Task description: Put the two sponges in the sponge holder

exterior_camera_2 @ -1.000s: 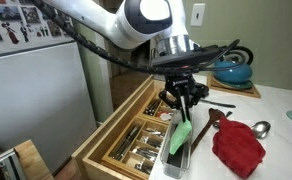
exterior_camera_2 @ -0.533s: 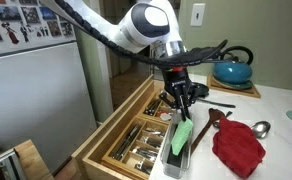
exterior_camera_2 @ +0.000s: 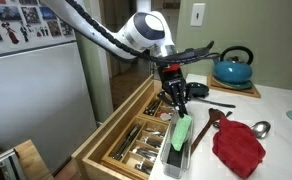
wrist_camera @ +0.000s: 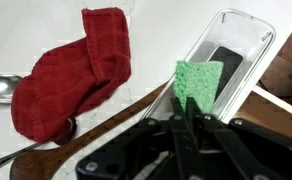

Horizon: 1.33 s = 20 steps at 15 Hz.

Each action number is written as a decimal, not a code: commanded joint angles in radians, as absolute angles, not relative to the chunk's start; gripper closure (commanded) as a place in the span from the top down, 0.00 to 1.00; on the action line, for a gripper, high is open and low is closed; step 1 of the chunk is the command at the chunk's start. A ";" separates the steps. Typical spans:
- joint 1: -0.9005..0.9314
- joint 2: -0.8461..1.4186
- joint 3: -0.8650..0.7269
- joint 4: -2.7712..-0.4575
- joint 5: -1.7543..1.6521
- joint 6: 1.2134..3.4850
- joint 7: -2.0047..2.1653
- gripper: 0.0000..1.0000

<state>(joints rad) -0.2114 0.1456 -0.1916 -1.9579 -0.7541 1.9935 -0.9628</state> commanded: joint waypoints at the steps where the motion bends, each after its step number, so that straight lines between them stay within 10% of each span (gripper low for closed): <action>1: -0.199 0.174 -0.184 -1.934 -0.825 1.929 -0.986 0.02; 6: -0.189 0.195 -0.168 -1.925 -0.878 1.881 -0.995 0.02; 7: -0.188 0.200 -0.165 -1.923 -0.885 1.875 -0.996 0.34; 17: -0.188 0.203 -0.151 -1.904 -0.909 1.871 -0.978 0.99; 20: -0.210 0.195 -0.158 -1.876 -0.838 1.890 -0.967 1.00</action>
<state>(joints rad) -0.1912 0.1985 -0.1533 -1.9042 -0.8941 1.8883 -0.9787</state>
